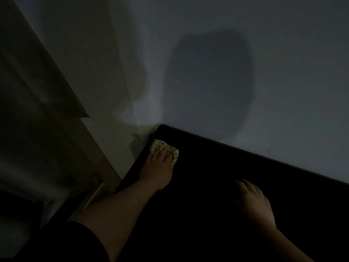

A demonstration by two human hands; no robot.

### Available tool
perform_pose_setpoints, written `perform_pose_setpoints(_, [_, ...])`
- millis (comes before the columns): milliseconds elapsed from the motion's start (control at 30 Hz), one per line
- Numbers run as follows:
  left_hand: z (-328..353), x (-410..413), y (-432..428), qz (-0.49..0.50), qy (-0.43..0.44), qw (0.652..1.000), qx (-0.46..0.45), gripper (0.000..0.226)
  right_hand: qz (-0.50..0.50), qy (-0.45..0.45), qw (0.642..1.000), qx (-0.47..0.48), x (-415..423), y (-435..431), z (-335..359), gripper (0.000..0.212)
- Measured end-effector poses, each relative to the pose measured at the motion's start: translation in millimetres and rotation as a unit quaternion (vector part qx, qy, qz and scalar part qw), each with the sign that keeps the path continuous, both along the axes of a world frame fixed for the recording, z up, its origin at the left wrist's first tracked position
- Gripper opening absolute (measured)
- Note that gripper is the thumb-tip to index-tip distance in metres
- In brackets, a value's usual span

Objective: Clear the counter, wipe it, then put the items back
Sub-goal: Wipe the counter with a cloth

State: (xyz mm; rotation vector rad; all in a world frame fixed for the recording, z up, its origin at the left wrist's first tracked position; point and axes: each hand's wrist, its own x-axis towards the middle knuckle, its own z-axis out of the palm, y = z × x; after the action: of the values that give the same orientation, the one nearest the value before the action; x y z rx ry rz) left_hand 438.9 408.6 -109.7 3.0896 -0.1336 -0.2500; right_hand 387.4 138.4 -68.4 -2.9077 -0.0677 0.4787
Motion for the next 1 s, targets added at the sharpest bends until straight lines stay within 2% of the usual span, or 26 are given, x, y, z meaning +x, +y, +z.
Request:
perform_pose_setpoints(33, [0.6, -1.2, -14.4, 0.033, 0.032, 0.999, -0.02, 0.054, -0.009, -0.005, 1.0, -0.001, -3.3, -5.7, 0.2, 0.052])
perform_pose_setpoints(67, [2.4, -4.8, -36.3, 0.019, 0.044, 0.998, -0.035, 0.054, -0.021, -0.009, 1.0, 0.006, -6.1, -10.6, -0.7, 0.052])
perform_pose_setpoints(133, [-0.2, -21.2, -92.7, -0.113, -0.025, 0.992, -0.041, 0.057, -0.052, -0.024, 0.998, 0.019, -12.8, -17.4, -1.0, 0.048])
perform_pose_setpoints(167, [-1.4, -33.8, -119.9, -0.194, -0.058, 0.979, -0.029, 0.056, -0.068, -0.046, 0.996, 0.019, -15.5, -19.6, -2.4, 0.044])
perform_pose_setpoints(200, [-1.6, -45.1, -136.9, -0.283, -0.062, 0.957, -0.03, 0.052, -0.082, -0.075, 0.994, 0.023, -17.6, -21.5, -4.7, 0.038])
perform_pose_setpoints(233, [-0.6, -51.3, -142.7, -0.339, -0.036, 0.939, -0.037, 0.048, -0.091, -0.103, 0.99, 0.038, -20.1, -23.4, -6.2, 0.034])
perform_pose_setpoints(267, [1.6, -51.8, -140.1, -0.38, -0.049, 0.923, -0.038, 0.046, -0.092, -0.129, 0.986, 0.055, -23.9, -25.3, -6.6, 0.034])
perform_pose_setpoints(300, [-5.1, -44.6, -130.3, -0.393, -0.071, 0.916, -0.034, 0.044, -0.094, -0.134, 0.985, 0.062, -26.8, -28.4, -4.9, 0.033])
perform_pose_setpoints(367, [-13.0, -16.0, -103.8, -0.342, -0.122, 0.932, -0.007, 0.046, -0.099, -0.12, 0.985, 0.076, -29.9, -37.7, 0.0, 0.028])
perform_pose_setpoints(400, [-15.1, 0.0, -91.0, -0.278, -0.124, 0.953, 0.007, 0.048, -0.095, -0.123, 0.983, 0.094, -31.0, -45.3, 0.7, 0.029])
perform_pose_setpoints(467, [-1.4, 10.7, -89.0, -0.104, -0.063, 0.992, -0.017, 0.049, -0.096, -0.129, 0.98, 0.119, -34.8, -61.0, -1.1, 0.028])
perform_pose_setpoints(500, [3.2, 6.8, -104.1, -0.052, -0.038, 0.998, -0.027, 0.049, -0.1, -0.129, 0.979, 0.122, -36.1, -66.6, -2.4, 0.028])
perform_pose_setpoints(533, [3.2, -2.6, -125.7, -0.059, -0.029, 0.997, -0.041, 0.05, -0.106, -0.13, 0.979, 0.119, -37.4, -70.3, -4.5, 0.027])
perform_pose_setpoints(567, [0.3, -14.7, -149.1, -0.117, -0.03, 0.991, -0.064, 0.049, -0.115, -0.125, 0.979, 0.11, -38.3, -71.4, -6.2, 0.027])
perform_pose_setpoints(633, [-6.3, -43.4, -179.7, -0.3, -0.02, 0.95, -0.088, 0.051, -0.135, -0.134, 0.977, 0.092, -38.8, -70.9, -8.3, 0.025])
perform_pose_setpoints(700, [-3.0, -42.5, -180.5, -0.371, -0.015, 0.923, -0.104, 0.054, -0.143, -0.149, 0.974, 0.094, -37.6, -69.4, -8.5, 0.025])
perform_pose_setpoints(767, [8.8, -30.4, -168.6, -0.316, -0.041, 0.938, -0.134, 0.055, -0.132, -0.15, 0.975, 0.099, -36.9, -66.1, -8.1, 0.027])
perform_pose_setpoints(833, [15.3, -20.6, -163.2, -0.189, 0.05, 0.96, -0.202, 0.048, -0.108, -0.179, 0.971, 0.114, -34.3, -58.0, -4.9, 0.027])
perform_pose_setpoints(867, [17.5, -17.8, -164.1, -0.122, 0.122, 0.943, -0.283, 0.042, -0.09, -0.19, 0.97, 0.126, -32.4, -52.1, -4.0, 0.028])
perform_pose_setpoints(900, [18.2, -16.6, -164.9, -0.065, 0.171, 0.91, -0.371, 0.037, -0.068, -0.2, 0.967, 0.143, -28.9, -45.9, -4.2, 0.03])
perform_pose_setpoints(967, [21.4, -19.0, -157.3, 0.036, 0.163, 0.855, -0.491, 0.031, -0.014, -0.195, 0.968, 0.157, -20.0, -27.6, -3.7, 0.043])
perform_pose_setpoints(1000, [24.2, -19.9, -147.6, 0.071, 0.135, 0.85, -0.503, 0.031, 0.008, -0.174, 0.974, 0.147, -15.5, -16.2, -3.2, 0.049])
